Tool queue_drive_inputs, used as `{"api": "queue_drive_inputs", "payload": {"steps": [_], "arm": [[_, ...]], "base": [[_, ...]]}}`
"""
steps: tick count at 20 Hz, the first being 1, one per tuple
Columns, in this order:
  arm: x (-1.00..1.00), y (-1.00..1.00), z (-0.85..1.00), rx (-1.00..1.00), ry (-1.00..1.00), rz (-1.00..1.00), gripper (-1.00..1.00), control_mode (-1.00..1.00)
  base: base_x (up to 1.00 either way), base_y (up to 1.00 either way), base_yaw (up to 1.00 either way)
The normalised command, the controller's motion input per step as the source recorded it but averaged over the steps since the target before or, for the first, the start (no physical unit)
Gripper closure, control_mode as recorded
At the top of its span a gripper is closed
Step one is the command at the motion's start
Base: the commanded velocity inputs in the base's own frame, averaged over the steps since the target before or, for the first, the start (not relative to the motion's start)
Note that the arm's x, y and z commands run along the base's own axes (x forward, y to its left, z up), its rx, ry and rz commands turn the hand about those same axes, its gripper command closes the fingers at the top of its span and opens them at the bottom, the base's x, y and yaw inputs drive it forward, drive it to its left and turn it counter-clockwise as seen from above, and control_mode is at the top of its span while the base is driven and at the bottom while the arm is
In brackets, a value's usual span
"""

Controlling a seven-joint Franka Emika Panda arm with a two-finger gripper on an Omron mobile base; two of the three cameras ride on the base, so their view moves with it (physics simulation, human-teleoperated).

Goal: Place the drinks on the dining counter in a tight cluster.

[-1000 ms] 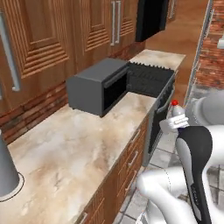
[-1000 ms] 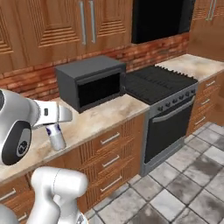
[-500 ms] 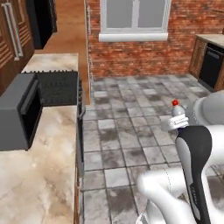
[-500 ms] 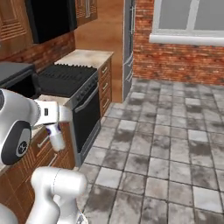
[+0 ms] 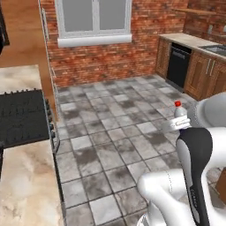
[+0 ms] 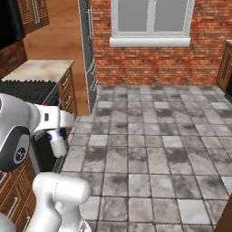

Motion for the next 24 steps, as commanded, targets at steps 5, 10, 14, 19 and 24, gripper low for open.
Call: {"api": "queue_drive_inputs", "payload": {"steps": [5, 10, 14, 19, 24], "arm": [[0.00, 0.00, 0.00, 0.00, 0.00, 0.00, 1.00, 1.00], [0.00, 0.00, 0.00, 0.00, 0.00, 0.00, 1.00, 1.00], [0.00, 0.00, 0.00, 0.00, 0.00, 0.00, 1.00, 1.00], [0.00, 0.00, 0.00, 0.00, 0.00, 0.00, 1.00, 1.00], [0.00, 0.00, 0.00, 0.00, 0.00, 0.00, 1.00, 1.00]], "base": [[0.68, -0.07, -0.65], [0.22, -0.16, -0.82], [0.22, -0.21, -0.80], [0.69, -0.08, -0.65], [1.00, -0.01, -0.51]]}}
